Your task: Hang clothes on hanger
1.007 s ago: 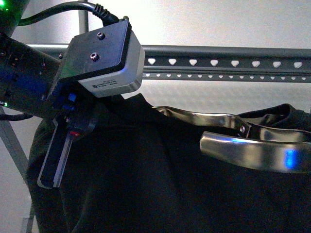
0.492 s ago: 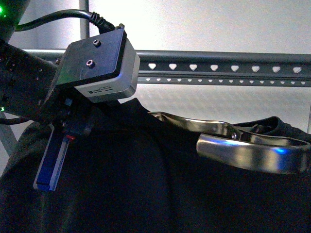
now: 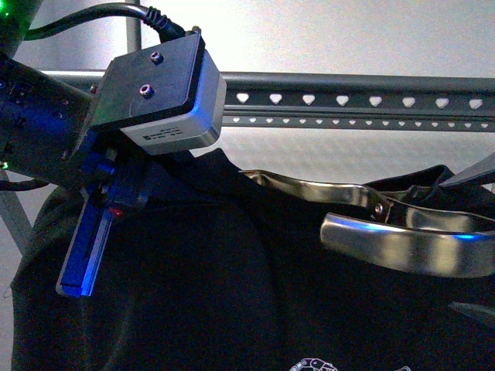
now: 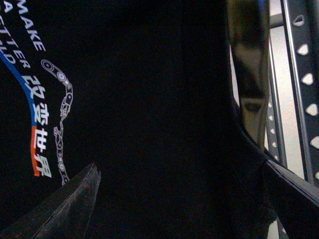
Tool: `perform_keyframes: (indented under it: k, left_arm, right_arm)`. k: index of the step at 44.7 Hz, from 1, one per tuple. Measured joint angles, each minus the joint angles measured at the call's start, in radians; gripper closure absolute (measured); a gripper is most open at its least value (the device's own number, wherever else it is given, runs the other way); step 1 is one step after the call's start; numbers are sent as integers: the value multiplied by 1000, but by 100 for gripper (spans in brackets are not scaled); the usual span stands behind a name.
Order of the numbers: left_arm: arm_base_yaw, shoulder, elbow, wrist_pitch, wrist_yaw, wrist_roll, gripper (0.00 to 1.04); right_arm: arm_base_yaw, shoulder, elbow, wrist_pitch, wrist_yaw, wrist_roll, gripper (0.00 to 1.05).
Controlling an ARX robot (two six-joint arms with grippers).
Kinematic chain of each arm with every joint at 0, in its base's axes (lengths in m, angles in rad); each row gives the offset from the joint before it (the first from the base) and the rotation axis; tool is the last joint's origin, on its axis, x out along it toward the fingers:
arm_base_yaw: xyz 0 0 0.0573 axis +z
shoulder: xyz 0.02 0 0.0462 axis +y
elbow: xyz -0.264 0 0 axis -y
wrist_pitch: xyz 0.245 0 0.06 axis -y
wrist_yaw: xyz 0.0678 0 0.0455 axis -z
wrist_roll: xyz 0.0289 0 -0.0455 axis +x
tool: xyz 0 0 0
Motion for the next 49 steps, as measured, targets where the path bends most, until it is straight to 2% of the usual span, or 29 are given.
perform_keyframes:
  k: [7, 20, 30, 33, 36, 44, 49]
  left_arm:
    - [0, 0, 0, 0, -1, 0, 101]
    - [0, 0, 0, 0, -1, 3, 101]
    - [0, 0, 0, 0, 0, 4, 101]
    - [0, 0, 0, 0, 0, 4, 101]
    - [0, 0, 0, 0, 0, 4, 101]
    - [0, 0, 0, 0, 0, 4, 100]
    - [0, 0, 0, 3, 4, 4, 88]
  right_arm:
    - [-13, 67, 60, -1, 13, -3, 7]
    - [-25, 219, 235, -44, 50, 98, 10]
    - [-2, 319, 378, -157, 77, 177, 48]
    - [0, 333, 394, -178, 88, 180, 55]
    - [0, 346, 402, -201, 89, 206, 69]
    - [-8, 342, 390, -237, 72, 213, 89]
    - [-19, 333, 354, -246, 44, 203, 95]
